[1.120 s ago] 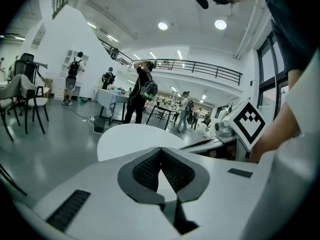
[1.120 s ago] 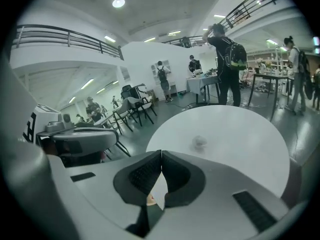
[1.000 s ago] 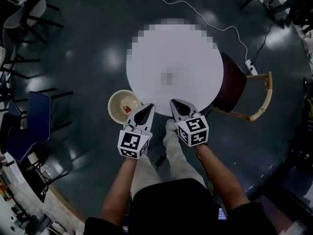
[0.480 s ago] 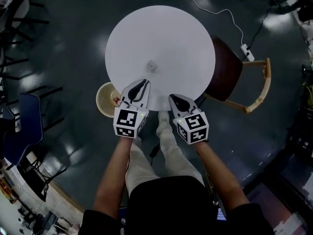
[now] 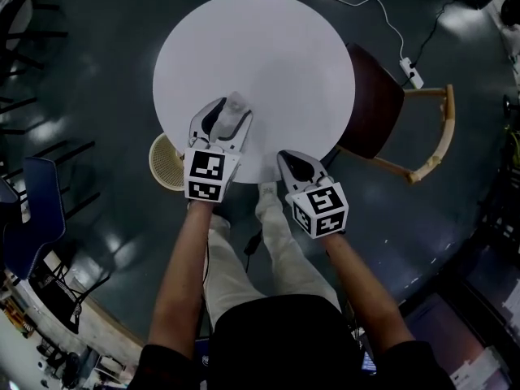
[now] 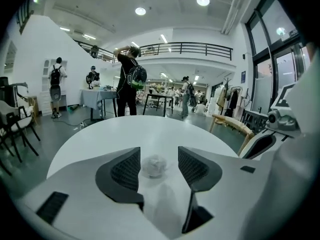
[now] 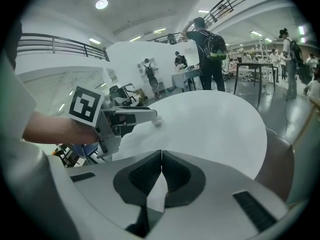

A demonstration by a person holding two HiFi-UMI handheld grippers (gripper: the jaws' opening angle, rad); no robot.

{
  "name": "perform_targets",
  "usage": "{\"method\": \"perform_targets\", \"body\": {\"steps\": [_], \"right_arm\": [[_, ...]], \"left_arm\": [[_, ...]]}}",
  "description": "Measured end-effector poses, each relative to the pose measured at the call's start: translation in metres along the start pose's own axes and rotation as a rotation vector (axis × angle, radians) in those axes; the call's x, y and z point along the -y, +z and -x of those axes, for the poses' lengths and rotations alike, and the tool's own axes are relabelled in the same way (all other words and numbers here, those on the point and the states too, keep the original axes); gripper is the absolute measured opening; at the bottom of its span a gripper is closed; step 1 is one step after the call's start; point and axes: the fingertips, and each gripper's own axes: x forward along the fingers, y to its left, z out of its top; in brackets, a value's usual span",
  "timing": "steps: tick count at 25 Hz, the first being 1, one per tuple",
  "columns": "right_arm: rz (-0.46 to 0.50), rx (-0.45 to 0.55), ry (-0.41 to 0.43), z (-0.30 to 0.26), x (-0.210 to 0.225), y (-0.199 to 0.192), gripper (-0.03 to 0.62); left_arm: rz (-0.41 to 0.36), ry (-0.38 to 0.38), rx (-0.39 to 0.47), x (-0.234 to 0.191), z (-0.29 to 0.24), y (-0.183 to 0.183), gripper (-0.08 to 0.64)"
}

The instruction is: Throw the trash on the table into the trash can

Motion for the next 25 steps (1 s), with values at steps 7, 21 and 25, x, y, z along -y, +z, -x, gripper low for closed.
{"method": "perform_targets", "body": {"steps": [7,21,25], "right_arm": [[-0.017,0.015,0.014,-0.004,0.009,-0.003,0.020],[-0.007,0.016,0.014,-0.002,0.010,-0.006,0.020],[0.005,0.014,0.010,-0.001,0.004,-0.006,0.020]], "left_arm": [[-0.021,0.027,-0.096,-0.004,-0.029,-0.016,0.266],[-0.023,0.027,-0.159,-0.008,-0.026,-0.022,0.127],[-0.021,0.021,-0.140,-0.007,-0.014,-0.018,0.120]]}}
